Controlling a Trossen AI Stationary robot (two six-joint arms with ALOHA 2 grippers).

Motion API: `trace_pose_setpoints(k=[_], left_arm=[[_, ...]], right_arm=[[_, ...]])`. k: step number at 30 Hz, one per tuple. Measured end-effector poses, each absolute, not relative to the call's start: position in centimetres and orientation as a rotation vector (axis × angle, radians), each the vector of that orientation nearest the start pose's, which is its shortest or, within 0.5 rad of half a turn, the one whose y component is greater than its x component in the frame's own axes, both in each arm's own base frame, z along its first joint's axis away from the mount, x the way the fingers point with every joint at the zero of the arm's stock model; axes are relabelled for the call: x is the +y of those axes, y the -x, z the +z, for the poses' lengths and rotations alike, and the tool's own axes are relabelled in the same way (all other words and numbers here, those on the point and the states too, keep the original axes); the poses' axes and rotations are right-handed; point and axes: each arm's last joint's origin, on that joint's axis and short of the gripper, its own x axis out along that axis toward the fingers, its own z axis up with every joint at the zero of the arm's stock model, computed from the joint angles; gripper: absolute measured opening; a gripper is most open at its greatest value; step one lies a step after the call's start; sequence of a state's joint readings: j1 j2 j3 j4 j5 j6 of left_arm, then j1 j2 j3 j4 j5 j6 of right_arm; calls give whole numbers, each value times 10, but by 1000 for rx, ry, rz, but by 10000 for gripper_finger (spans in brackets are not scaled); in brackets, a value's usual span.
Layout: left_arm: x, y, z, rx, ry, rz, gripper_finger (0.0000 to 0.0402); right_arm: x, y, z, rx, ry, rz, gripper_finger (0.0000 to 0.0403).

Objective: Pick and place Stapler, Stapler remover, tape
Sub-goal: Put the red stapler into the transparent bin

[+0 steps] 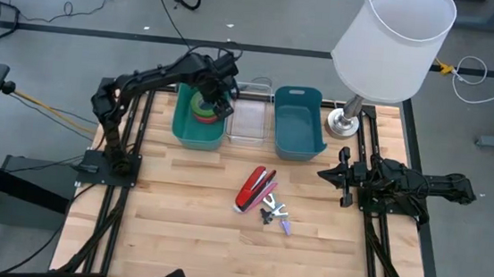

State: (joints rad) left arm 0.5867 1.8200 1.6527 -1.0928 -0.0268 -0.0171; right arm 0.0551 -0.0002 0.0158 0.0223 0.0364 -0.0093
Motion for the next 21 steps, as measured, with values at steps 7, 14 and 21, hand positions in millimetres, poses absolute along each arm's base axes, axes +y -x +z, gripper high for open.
trace_pose_setpoints(k=[7, 14, 21], left_arm=[[175, -314, 295, 1211, 317, 476, 248], [155, -325, 296, 1208, 300, 442, 248], [127, -337, 296, 1212, 262, 379, 248]], right_arm=[[4, -97, 171, -38, 8, 18, 16], [4, -97, 171, -38, 8, 18, 16], [4, -97, 171, -38, 8, 18, 16]])
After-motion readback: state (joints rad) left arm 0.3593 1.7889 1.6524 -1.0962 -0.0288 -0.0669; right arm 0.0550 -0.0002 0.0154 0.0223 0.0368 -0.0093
